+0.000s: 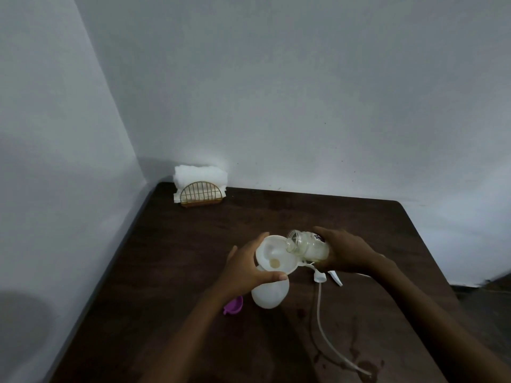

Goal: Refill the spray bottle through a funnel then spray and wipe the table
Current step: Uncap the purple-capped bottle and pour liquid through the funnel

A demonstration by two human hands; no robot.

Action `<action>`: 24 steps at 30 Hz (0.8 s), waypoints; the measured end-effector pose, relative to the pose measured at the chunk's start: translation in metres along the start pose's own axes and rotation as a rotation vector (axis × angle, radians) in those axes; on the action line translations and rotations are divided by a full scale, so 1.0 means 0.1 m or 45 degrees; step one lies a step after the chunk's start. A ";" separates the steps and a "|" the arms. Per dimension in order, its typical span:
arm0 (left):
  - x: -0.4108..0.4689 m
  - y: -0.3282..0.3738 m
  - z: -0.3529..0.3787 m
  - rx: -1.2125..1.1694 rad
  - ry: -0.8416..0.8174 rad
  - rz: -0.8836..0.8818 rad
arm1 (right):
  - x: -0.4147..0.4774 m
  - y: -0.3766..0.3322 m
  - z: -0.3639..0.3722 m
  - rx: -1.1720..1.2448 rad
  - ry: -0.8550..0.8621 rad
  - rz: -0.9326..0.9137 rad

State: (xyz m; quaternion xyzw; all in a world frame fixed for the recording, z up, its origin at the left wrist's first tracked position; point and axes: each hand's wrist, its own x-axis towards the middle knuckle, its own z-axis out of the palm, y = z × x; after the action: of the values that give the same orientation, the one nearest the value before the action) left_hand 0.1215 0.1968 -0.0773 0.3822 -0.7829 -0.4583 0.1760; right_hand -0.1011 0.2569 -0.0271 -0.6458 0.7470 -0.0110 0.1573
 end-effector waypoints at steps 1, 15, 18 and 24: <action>0.00 0.00 0.00 0.001 0.003 0.000 | 0.00 0.00 0.00 -0.004 -0.001 0.001; 0.00 0.00 0.00 -0.012 -0.005 0.007 | -0.03 -0.03 -0.04 0.008 -0.012 -0.014; 0.00 0.00 0.00 -0.015 -0.007 0.004 | -0.02 -0.02 -0.04 0.027 -0.013 -0.015; -0.01 -0.01 0.01 -0.004 0.000 -0.003 | -0.01 -0.01 -0.02 0.027 -0.021 -0.001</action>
State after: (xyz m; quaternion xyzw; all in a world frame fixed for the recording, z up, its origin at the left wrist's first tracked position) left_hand 0.1217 0.1975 -0.0783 0.3827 -0.7818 -0.4597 0.1760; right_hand -0.1007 0.2572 -0.0246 -0.6445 0.7452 -0.0136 0.1705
